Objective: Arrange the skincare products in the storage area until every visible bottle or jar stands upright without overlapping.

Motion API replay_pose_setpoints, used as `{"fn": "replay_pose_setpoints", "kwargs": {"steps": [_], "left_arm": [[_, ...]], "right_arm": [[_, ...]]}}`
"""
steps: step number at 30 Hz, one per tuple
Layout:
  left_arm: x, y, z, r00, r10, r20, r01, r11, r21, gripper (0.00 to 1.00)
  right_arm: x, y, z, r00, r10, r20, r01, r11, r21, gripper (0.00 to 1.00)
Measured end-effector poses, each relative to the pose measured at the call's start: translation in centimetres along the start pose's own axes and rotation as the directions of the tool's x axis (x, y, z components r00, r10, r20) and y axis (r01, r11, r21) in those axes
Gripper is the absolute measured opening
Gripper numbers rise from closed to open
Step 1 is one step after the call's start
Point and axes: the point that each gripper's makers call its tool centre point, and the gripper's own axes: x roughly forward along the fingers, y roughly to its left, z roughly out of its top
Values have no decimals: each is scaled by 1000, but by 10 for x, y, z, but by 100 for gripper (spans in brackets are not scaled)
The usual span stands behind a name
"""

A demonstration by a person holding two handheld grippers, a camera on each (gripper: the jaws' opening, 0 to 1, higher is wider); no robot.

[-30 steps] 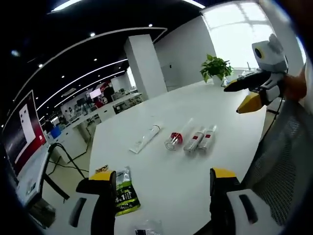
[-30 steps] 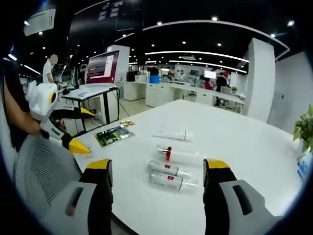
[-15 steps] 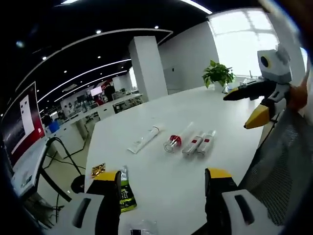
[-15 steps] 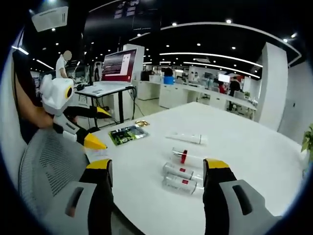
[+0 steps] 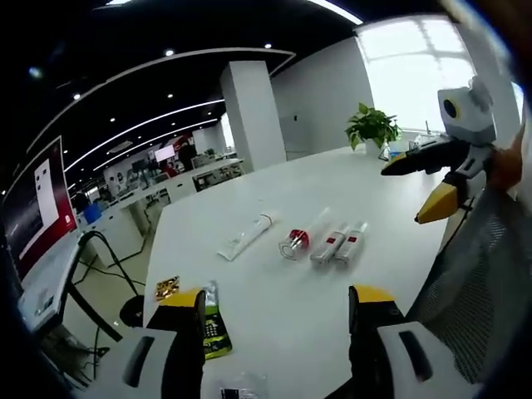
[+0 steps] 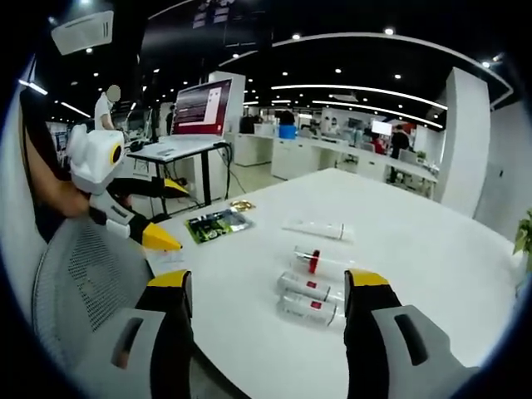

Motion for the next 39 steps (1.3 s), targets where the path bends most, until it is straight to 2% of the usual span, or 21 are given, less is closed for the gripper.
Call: {"fn": "replay_pose_setpoints", "kwargs": {"steps": [5,8,25,31,39], "left_arm": [[0,0,-1,1000,2,-5,-2,1000,-1,72],[2,1,-7,999,9,-33,-9,1000,2,71],[2,2,-7,999,8,-35,-8,1000,2,70],[4,3,-10,999,11,-48,-10,1000,5,69],[6,3,-22,995,6,-96,-4,1000,19,67]], "right_arm": [[0,1,-1,1000,6,-10,-6,1000,4,70],[1,2,-5,1000,7,-28,-7,1000,-8,69],[5,7,-11,997,34,-63,-36,999,-24,67],[6,6,-14,996,41,-81,-41,999,-2,66],[7,12,-16,994,58,-88,-59,998,-13,66]]}}
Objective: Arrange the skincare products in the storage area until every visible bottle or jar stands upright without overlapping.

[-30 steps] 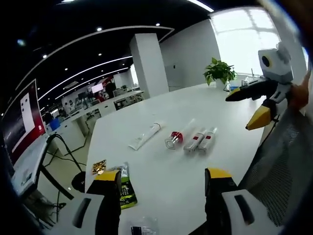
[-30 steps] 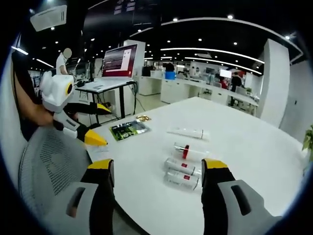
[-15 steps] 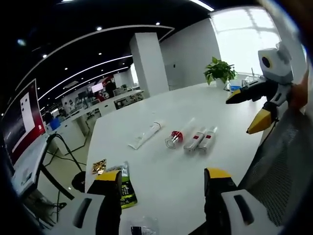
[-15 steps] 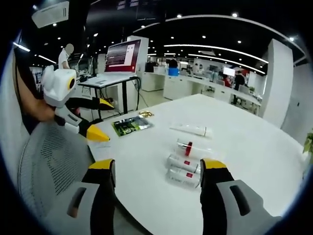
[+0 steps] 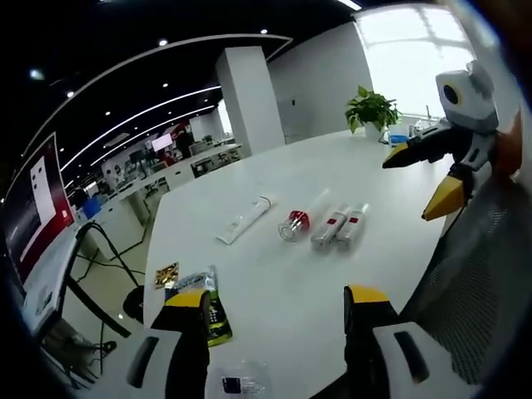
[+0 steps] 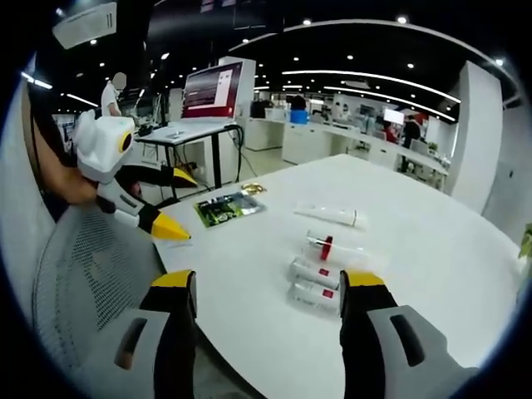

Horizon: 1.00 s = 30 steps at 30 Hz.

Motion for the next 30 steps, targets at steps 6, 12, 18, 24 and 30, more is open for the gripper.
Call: {"fn": "replay_pose_setpoints", "kwargs": {"steps": [6,12,18,24,30], "left_arm": [[2,-5,-6,999,-23,-30,23,1000,3,67],[3,-11,-6,998,-50,-27,50,999,6,67],[3,-11,-5,999,-50,-17,50,999,-9,67],[1,-18,2,997,-82,15,82,997,-9,69],[-1,-24,8,995,-95,35,95,995,-9,69]], "right_arm": [[3,0,-7,1000,1,-27,0,1000,9,65],[5,-8,-12,998,-39,-50,40,999,11,70],[4,-18,-12,996,-79,-38,81,995,61,74],[4,-22,-21,990,-114,-83,116,993,23,74],[4,-25,-29,984,-131,-117,133,991,4,73]]}}
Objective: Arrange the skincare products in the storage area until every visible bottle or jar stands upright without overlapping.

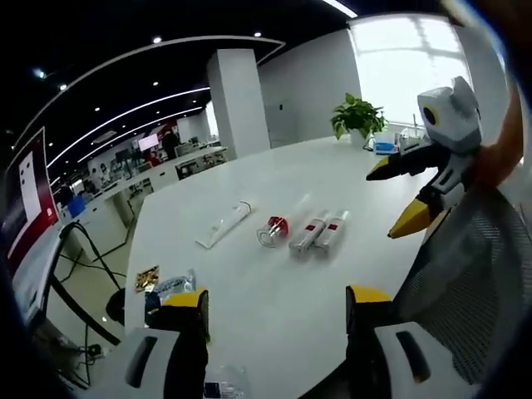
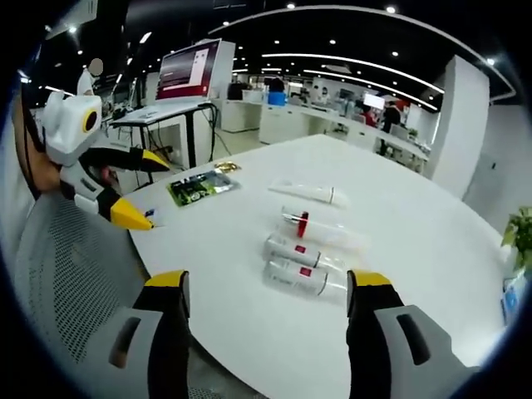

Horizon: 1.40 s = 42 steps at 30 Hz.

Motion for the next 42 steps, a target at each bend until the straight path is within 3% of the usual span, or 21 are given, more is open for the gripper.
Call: {"fn": "replay_pose_setpoints", "kwargs": {"steps": [9,19,22,25,32,36,42], "left_arm": [[-1,0,4,1000,4,13,-5,1000,9,68],[-2,6,4,999,36,16,-36,999,12,68],[-2,10,1,999,50,2,-50,999,6,68],[-3,11,2,998,59,4,-59,998,19,68],[-7,23,9,992,117,52,-118,993,19,68],[-7,24,9,991,123,52,-124,992,28,68],[-7,30,7,988,147,43,-148,989,23,67]], "right_arm": [[1,0,-7,999,-1,-38,0,1000,-18,72],[0,5,0,999,38,-17,-38,999,10,72],[-2,4,14,997,65,30,-67,996,58,72],[4,-4,30,996,78,44,-77,997,-32,72],[42,-35,97,980,164,111,-143,974,-173,74],[67,-51,124,974,211,88,-177,940,-292,72],[100,-64,154,964,260,61,-223,909,-353,73]]}}
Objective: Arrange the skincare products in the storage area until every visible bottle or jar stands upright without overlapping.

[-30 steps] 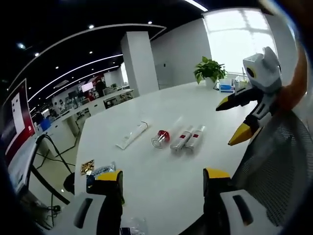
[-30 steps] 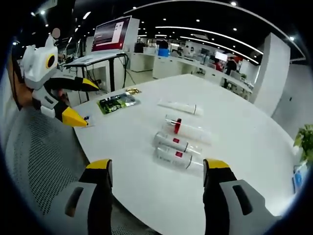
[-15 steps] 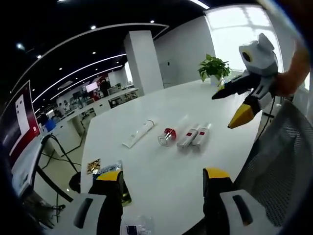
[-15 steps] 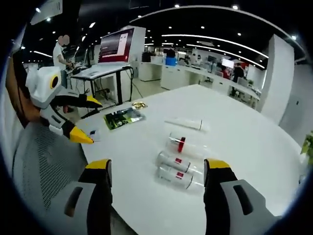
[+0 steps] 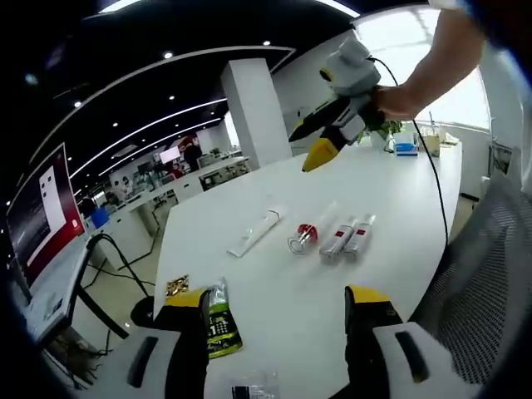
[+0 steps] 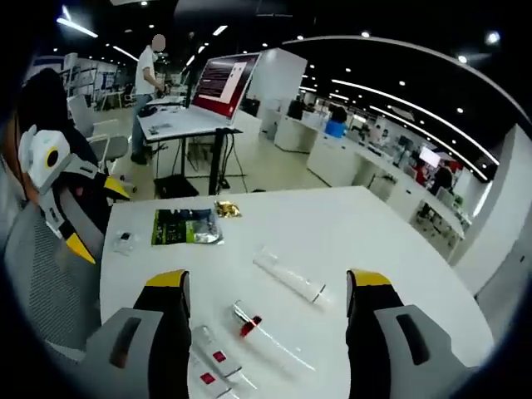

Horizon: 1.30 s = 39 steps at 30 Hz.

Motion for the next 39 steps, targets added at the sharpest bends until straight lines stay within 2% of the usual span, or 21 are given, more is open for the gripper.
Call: {"fn": "replay_pose_setpoints", "kwargs": {"steps": [4,7,11,16,21,22,29,34,39], "left_arm": [[0,2,-1,1000,11,-6,-11,1000,5,67],[-1,4,0,1000,21,-1,-21,1000,2,66],[-1,7,0,1000,32,0,-32,999,12,66],[0,7,-1,999,33,-3,-33,999,9,65],[0,8,-3,999,36,-9,-35,999,26,65],[0,8,-3,999,39,-8,-39,999,32,65],[0,8,-5,999,35,-14,-34,999,29,64],[1,7,-7,999,27,-26,-26,999,34,63],[1,7,-8,999,27,-30,-26,999,34,62]], "right_arm": [[20,-5,11,999,49,-21,-50,996,-72,73],[34,-8,12,995,83,-50,-87,991,-96,75],[56,-13,2,983,140,-115,-147,988,-48,78],[76,-27,2,980,150,-131,-155,987,-30,77],[90,-31,-1,969,171,-176,-185,981,-63,76],[93,-33,0,970,170,-174,-188,978,-93,74],[113,-37,-2,957,194,-213,-220,970,-104,74],[130,-41,-16,940,219,-262,-254,961,-106,74],[144,-35,-34,906,262,-332,-307,948,-88,73]]}}
